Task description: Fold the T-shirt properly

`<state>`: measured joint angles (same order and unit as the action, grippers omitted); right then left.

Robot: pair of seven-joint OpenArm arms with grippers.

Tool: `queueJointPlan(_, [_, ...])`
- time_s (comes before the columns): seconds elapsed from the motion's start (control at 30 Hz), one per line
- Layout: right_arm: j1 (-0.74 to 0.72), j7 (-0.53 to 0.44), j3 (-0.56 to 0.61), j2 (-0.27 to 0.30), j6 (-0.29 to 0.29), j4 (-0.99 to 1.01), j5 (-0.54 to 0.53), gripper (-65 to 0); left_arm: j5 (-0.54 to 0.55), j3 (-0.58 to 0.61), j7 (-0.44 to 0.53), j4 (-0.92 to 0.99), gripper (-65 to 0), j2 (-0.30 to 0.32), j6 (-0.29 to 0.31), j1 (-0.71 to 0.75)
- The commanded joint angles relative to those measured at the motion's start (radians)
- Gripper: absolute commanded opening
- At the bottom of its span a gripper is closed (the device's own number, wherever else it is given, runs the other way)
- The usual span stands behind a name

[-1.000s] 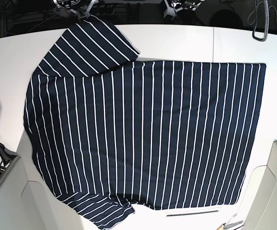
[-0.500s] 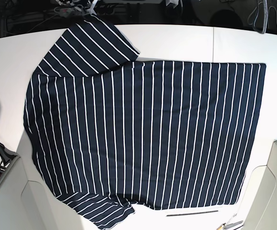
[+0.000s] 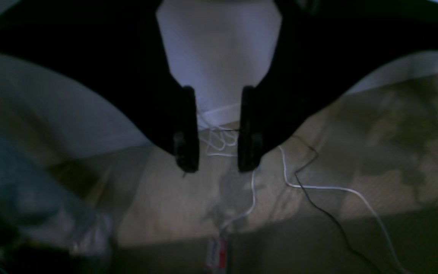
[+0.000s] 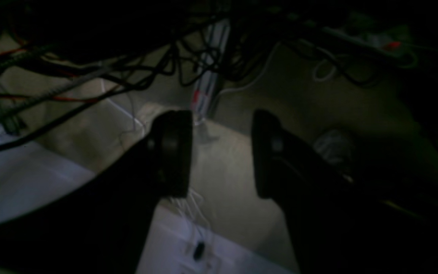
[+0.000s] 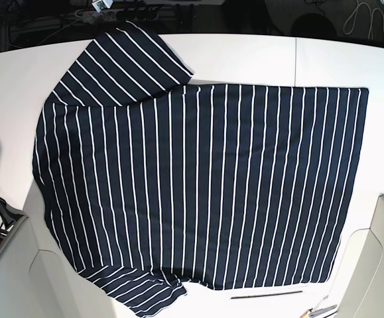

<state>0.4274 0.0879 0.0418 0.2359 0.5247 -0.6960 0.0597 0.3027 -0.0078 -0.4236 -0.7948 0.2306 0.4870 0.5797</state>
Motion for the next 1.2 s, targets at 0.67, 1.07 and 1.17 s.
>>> queueJointPlan(0.67, [0.527,0.100,-0.001,0.269,0.067,-0.818,-0.239,-39.4,0.182,-0.287,-0.151,-0.623,-44.4,0.020,0.086,0.416])
queueJointPlan(1.07, [0.628,0.253,-0.114,0.298,0.066,-1.270,-0.478,-39.4,0.391,-0.609,-0.283,-0.930,-42.1,0.050,0.086,0.479])
queueJointPlan(1.17, [0.620,0.253,-0.182,0.298,0.055,-1.337,-0.533,-39.4,0.425,-0.705,-0.286,-0.990,-37.9,0.050,0.086,0.479])
